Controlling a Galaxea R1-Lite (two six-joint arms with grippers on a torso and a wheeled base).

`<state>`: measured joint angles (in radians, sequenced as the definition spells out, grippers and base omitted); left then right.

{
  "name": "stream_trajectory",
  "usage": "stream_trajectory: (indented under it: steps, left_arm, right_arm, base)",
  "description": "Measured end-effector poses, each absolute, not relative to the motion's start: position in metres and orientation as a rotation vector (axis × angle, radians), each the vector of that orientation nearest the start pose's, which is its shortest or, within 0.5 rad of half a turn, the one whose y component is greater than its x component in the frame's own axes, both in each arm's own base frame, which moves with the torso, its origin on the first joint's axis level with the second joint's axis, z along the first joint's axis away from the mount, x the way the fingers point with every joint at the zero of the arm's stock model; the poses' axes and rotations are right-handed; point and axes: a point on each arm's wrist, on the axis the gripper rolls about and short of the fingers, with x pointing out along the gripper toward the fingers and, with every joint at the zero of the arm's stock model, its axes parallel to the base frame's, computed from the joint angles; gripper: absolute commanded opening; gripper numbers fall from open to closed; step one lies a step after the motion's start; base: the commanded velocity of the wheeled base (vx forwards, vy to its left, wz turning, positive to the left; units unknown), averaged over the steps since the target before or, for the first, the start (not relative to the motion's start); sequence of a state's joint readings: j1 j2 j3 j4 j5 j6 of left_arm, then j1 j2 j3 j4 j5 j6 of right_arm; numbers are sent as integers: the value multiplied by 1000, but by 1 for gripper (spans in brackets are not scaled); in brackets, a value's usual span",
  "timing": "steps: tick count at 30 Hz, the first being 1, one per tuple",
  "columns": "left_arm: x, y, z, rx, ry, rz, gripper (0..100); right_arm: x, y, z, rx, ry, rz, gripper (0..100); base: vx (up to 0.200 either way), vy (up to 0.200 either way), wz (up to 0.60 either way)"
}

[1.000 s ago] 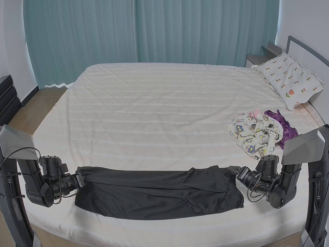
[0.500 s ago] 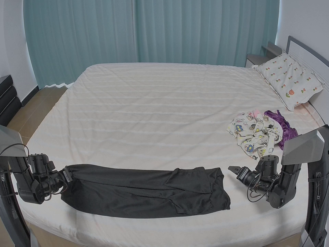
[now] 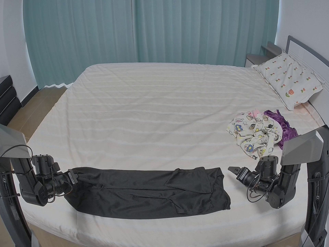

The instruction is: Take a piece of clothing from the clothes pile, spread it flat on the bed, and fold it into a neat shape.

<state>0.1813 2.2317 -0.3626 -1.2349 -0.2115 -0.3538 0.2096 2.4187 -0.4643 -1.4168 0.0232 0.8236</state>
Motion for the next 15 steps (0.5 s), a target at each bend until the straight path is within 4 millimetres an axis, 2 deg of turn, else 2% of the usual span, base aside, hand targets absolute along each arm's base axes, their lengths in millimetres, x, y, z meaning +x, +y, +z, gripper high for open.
stream_trajectory:
  steps: [9,10,15]
  left_arm:
    - [285,44,-14,-457,625,71,0]
    - [285,44,-15,-457,626,71,100]
    - [285,44,-21,-454,645,75,100]
  right_arm:
    - [311,66,-45,750,597,-9,100]
    - [311,66,-45,750,598,-9,100]
    - [311,66,-45,749,599,-9,100]
  base:
    - [0,0,0]
    - [0,0,0]
    - [0,0,0]
